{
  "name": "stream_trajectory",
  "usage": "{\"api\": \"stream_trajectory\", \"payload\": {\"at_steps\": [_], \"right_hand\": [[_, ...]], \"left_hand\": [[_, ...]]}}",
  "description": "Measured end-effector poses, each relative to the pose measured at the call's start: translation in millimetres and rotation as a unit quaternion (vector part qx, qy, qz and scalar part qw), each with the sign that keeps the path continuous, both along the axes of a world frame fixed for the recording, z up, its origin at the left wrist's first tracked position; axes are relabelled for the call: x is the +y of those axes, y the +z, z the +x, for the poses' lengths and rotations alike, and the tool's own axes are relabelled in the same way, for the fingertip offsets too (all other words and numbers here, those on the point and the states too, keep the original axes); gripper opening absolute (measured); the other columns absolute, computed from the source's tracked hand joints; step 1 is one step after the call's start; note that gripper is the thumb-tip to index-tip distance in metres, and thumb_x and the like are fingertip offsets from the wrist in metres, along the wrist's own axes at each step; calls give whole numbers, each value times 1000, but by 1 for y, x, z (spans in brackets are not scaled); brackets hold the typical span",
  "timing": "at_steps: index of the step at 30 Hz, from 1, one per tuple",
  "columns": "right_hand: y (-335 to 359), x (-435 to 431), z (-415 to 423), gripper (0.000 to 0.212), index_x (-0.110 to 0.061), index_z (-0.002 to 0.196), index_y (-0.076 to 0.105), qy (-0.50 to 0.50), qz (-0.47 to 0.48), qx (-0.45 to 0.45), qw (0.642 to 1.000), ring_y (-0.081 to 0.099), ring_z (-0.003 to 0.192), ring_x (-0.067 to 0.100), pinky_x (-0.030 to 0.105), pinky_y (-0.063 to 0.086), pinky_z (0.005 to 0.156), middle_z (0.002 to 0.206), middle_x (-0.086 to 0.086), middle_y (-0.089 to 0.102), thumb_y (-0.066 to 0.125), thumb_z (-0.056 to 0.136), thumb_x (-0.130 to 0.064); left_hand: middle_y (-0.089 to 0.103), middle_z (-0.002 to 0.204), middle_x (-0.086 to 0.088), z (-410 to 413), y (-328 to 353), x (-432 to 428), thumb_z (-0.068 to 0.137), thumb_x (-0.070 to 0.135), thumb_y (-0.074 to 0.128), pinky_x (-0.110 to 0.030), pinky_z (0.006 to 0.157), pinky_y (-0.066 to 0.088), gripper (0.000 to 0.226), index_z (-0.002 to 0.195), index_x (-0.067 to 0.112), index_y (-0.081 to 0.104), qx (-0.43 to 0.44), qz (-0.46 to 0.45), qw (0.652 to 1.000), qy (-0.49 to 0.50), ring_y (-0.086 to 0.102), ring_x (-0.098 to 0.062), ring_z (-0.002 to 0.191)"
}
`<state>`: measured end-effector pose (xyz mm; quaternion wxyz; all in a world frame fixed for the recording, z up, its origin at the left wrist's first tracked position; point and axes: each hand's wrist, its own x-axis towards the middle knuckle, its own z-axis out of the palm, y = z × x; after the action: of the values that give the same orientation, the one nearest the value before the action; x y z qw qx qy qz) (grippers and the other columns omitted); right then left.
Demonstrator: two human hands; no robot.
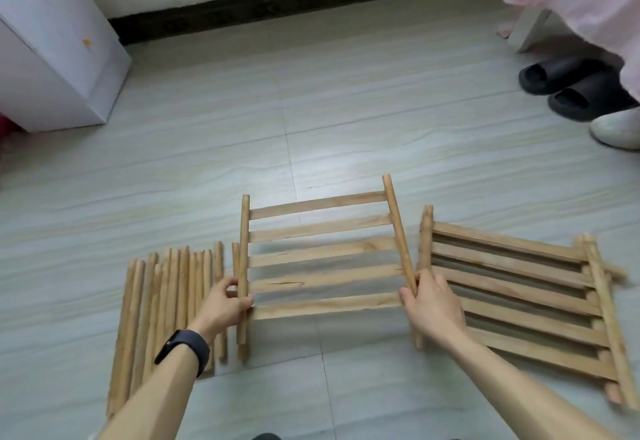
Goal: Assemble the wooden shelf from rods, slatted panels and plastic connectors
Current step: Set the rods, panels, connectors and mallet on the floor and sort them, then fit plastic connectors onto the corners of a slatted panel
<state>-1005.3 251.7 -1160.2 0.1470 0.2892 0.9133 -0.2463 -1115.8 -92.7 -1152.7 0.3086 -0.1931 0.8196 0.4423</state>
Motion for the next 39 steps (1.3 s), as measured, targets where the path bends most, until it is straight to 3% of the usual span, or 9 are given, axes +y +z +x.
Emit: {"api": "stream_trajectory", "payload": {"at_steps": [3,8,11,14,18,22,28,34,39], "right_hand": [[-10,-17,-9,30,-10,119,55,51,33,-55,997,60,113,37,40,47,86,127,12,57,50,101,-34],[-17,-23,-14,29,-7,119,58,79,37,-100,991,60,112,39,39,51,86,120,15,64,45,97,-19],[-17,-34,-14,41,-9,136,45,90,43,-124,987,48,126,38,44,46,100,134,18,54,42,97,-21],[-18,-37,-8,45,-11,142,38,101,82,-158,979,41,131,38,46,45,100,143,18,39,40,98,-22],[-22,-34,9,48,-13,145,35,126,148,-214,957,47,127,37,45,46,97,141,18,43,34,100,-27],[-29,-29,28,50,-22,149,28,131,153,-225,953,58,117,35,43,46,89,138,13,44,31,100,-29],[-32,-14,31,34,-20,133,42,99,134,-166,972,61,106,34,40,45,77,126,10,46,37,101,-29],[-33,-11,28,37,-17,134,42,122,131,-134,975,56,115,35,45,51,87,130,14,47,41,98,-26],[-20,13,32,36,-23,132,50,94,117,-12,989,63,102,33,42,53,75,131,6,52,46,99,-37]], "left_hand": [[70,96,-10,12,-18,-22,94,5,68,-22,48,46,38,128,15,56,-23,3,999,32,63,-18,67],[73,109,-15,9,-40,-16,93,3,67,-35,78,54,47,137,14,54,-17,69,992,100,70,-29,99],[62,128,-9,9,-43,5,101,17,60,-34,87,48,45,144,15,47,0,36,998,48,61,-22,106],[58,128,-8,16,-44,16,103,23,53,-37,94,46,37,138,9,51,21,-52,998,-14,57,-24,111],[26,162,-12,27,-48,9,100,21,57,-33,117,26,32,130,9,57,33,-123,985,-115,25,-25,151],[37,153,-13,36,-48,7,98,27,63,-34,117,29,43,137,14,54,67,-145,976,-148,33,-28,144],[58,124,-13,41,-51,33,103,19,49,-35,89,47,45,147,15,44,71,-148,978,-129,57,-28,104],[50,122,-15,45,-49,43,100,7,41,-41,86,51,46,145,15,39,75,-197,966,-152,58,-36,97],[45,134,-18,43,-38,51,98,8,40,-45,91,50,43,140,9,36,56,-248,945,-206,54,-37,111]]}}
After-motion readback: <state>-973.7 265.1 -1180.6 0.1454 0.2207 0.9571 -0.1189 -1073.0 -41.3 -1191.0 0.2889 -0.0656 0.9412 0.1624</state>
